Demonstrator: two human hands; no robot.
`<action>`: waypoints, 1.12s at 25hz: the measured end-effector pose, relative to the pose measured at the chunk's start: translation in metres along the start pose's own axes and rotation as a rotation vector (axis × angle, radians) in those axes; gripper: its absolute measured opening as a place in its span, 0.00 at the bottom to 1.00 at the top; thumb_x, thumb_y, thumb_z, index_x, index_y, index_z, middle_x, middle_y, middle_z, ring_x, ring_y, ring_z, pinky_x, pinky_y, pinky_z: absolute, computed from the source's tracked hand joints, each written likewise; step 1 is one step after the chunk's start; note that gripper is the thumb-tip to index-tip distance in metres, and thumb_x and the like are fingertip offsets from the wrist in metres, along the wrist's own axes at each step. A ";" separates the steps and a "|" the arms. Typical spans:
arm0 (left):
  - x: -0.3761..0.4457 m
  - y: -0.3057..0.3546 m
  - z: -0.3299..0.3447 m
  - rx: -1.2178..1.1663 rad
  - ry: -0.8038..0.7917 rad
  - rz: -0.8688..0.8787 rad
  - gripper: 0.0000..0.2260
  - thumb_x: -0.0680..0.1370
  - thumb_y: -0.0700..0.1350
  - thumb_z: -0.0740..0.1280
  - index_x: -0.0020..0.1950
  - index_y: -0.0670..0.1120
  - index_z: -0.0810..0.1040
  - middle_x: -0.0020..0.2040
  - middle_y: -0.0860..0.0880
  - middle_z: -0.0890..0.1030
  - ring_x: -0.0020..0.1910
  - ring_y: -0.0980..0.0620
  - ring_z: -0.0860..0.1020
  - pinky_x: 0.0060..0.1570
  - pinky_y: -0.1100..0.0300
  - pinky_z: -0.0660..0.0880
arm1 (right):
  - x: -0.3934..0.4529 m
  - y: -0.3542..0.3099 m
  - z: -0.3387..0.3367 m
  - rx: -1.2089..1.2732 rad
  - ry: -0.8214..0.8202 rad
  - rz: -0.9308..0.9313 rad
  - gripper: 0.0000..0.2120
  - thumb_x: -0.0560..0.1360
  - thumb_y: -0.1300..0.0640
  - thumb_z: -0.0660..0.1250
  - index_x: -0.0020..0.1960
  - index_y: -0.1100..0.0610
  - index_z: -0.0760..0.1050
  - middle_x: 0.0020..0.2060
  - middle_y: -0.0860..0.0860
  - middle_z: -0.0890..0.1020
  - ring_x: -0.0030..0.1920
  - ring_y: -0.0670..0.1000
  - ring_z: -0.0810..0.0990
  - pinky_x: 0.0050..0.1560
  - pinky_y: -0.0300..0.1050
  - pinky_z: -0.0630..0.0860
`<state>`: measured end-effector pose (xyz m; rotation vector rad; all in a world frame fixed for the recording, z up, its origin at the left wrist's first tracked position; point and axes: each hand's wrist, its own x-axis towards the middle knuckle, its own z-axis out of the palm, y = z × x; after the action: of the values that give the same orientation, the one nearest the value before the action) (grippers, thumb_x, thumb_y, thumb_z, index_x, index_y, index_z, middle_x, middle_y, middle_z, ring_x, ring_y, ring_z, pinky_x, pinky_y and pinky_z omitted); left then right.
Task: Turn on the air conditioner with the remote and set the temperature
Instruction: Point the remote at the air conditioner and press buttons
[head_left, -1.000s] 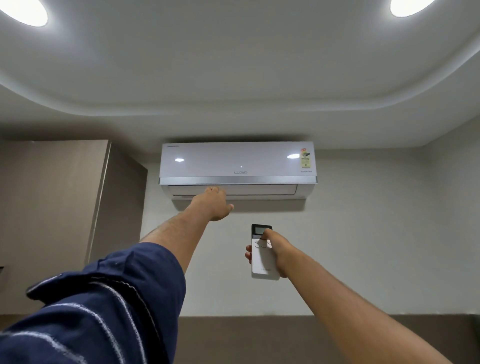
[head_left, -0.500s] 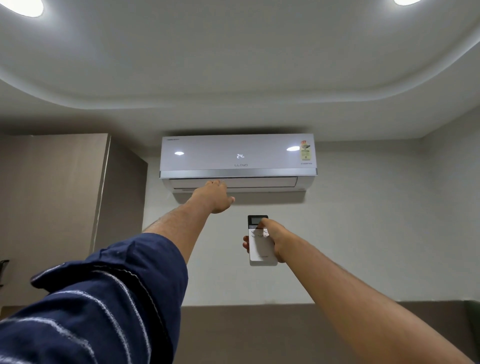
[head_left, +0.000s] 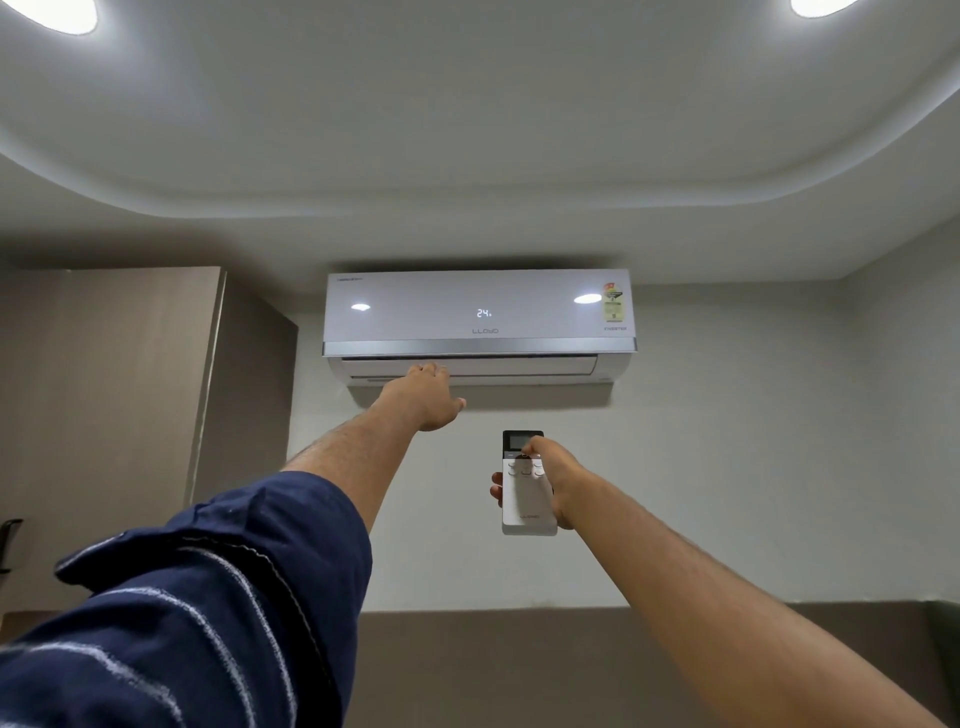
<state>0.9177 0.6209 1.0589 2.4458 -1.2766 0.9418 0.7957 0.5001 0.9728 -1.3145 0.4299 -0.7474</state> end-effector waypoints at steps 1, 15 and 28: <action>0.000 0.000 0.000 0.000 0.000 0.001 0.30 0.82 0.55 0.55 0.79 0.42 0.52 0.80 0.43 0.54 0.79 0.44 0.54 0.75 0.43 0.59 | 0.000 0.000 0.000 -0.001 0.004 -0.002 0.17 0.75 0.57 0.58 0.62 0.63 0.73 0.41 0.61 0.83 0.33 0.59 0.83 0.37 0.48 0.79; -0.005 0.001 0.003 0.000 -0.012 0.013 0.30 0.81 0.55 0.54 0.79 0.41 0.53 0.80 0.43 0.56 0.79 0.44 0.55 0.74 0.43 0.60 | -0.003 0.009 -0.004 -0.007 0.012 -0.023 0.18 0.75 0.58 0.58 0.62 0.63 0.73 0.39 0.62 0.84 0.31 0.59 0.83 0.38 0.48 0.79; -0.011 -0.002 0.012 0.001 -0.045 -0.015 0.31 0.82 0.55 0.54 0.79 0.41 0.51 0.80 0.44 0.54 0.80 0.45 0.53 0.75 0.44 0.59 | -0.005 0.014 -0.006 -0.018 0.023 -0.007 0.24 0.73 0.58 0.56 0.67 0.64 0.72 0.41 0.61 0.84 0.34 0.59 0.83 0.39 0.48 0.79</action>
<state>0.9196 0.6240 1.0428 2.4875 -1.2702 0.8887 0.7916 0.5005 0.9577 -1.3262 0.4515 -0.7671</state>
